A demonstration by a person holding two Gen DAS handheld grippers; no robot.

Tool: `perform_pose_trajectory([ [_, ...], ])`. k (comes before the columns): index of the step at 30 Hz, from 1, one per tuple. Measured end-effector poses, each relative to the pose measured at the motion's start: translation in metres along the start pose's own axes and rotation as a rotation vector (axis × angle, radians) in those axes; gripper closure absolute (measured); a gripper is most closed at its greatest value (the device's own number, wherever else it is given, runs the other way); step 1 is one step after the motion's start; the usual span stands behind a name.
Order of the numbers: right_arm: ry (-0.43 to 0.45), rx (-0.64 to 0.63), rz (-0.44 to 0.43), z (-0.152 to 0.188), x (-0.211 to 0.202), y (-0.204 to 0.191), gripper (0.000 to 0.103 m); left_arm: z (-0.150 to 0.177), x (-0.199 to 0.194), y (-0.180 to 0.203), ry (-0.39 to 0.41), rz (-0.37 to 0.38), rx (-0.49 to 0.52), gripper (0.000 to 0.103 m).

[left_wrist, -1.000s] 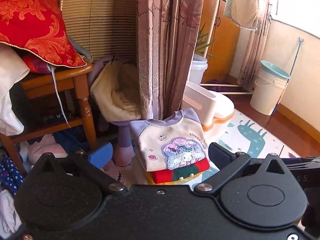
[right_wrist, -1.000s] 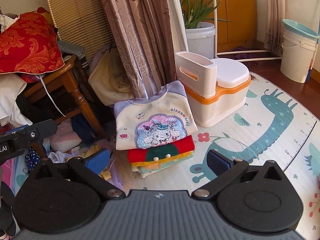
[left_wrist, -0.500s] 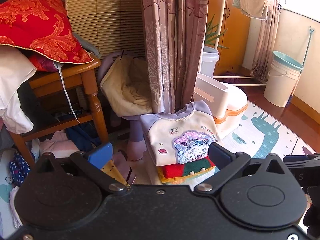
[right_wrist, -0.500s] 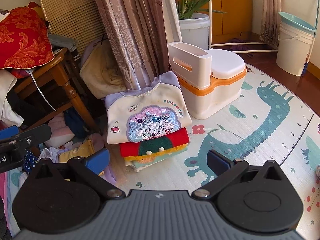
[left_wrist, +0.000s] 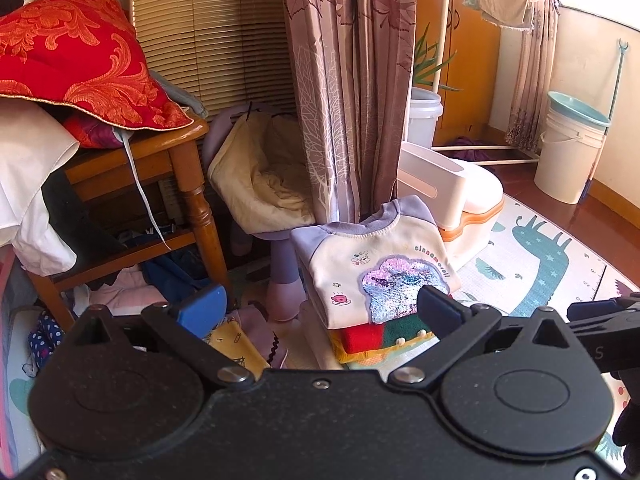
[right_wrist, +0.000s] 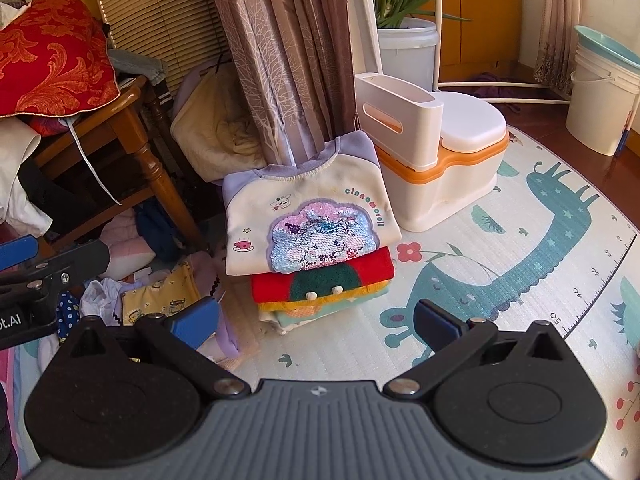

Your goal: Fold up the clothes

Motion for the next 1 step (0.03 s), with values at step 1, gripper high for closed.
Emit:
perform_pose_trajectory([
  [1, -0.001, -0.001, -0.001, 0.0001, 0.0002, -0.0003, 0.0, 0.0006, 0.0007, -0.0005, -0.004, 0.005, -0.007, 0.0],
])
Point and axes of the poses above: each gripper's, at about its wrist camera, not at the fingertips, and x roughly the way its jaws point, y to its right, z to its underside, the point moved 10 cm from there along x, roughly the way its jaws point, and after that the axes turned 9 degrees about y, right-handed, at the moved point
